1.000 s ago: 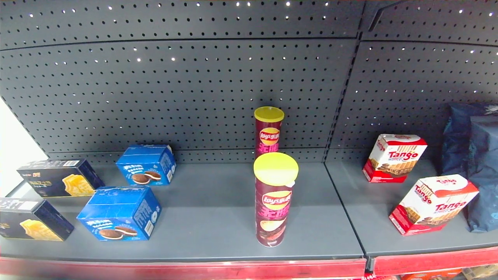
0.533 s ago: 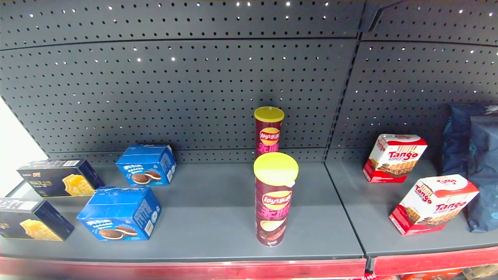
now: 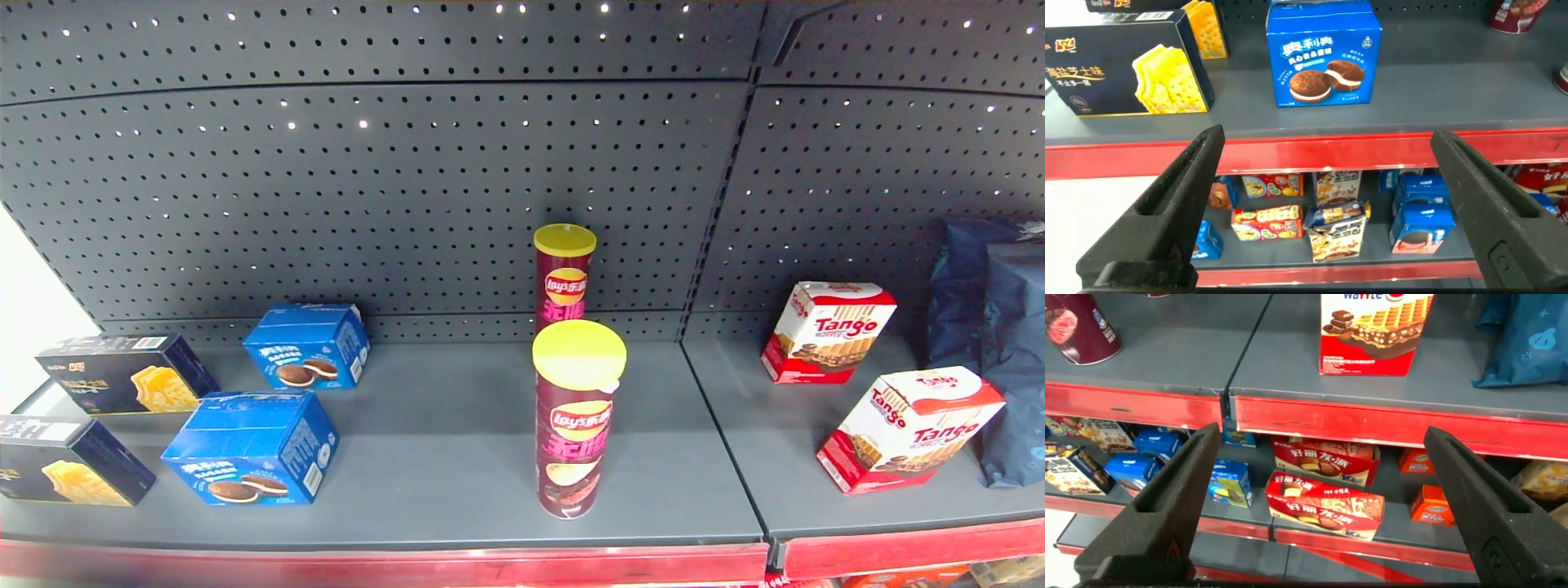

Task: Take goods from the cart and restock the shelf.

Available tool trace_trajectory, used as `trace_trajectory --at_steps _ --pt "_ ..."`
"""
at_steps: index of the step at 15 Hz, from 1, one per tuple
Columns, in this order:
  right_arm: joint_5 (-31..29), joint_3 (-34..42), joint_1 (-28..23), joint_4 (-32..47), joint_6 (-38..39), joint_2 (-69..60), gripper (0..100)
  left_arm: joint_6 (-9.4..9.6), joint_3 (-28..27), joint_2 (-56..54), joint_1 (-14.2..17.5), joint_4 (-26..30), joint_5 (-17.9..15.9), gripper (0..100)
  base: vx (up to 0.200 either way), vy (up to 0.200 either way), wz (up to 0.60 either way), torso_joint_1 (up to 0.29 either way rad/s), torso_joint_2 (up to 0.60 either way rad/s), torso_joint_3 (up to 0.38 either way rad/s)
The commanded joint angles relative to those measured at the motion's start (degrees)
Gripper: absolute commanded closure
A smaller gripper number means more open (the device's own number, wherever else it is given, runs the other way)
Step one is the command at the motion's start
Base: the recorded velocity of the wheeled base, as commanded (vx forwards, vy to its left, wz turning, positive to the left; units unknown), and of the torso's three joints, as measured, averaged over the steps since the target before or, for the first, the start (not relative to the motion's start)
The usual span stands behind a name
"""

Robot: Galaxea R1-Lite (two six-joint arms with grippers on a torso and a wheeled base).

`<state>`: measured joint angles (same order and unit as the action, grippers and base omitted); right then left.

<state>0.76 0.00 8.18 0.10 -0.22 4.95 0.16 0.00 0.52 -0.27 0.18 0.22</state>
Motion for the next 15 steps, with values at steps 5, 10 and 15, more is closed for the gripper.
trace_trajectory --at_steps 5,10,15 --pt "0.04 0.0 -0.01 -0.01 -0.04 0.06 0 0.02 0.0 0.09 0.0 -0.01 0.04 0 0.0 0.0 0.0 0.0 0.0 0.0" --pt "0.04 0.0 -0.01 -0.01 -0.04 0.06 0 0.02 0.0 0.09 0.0 -0.09 0.04 0 0.0 0.0 0.0 0.0 0.0 0.0" --pt "0.04 0.0 -0.01 -0.01 -0.04 0.06 0 0.02 0.0 0.09 0.0 -0.09 0.13 0 0.0 0.0 0.0 0.0 0.0 0.0"
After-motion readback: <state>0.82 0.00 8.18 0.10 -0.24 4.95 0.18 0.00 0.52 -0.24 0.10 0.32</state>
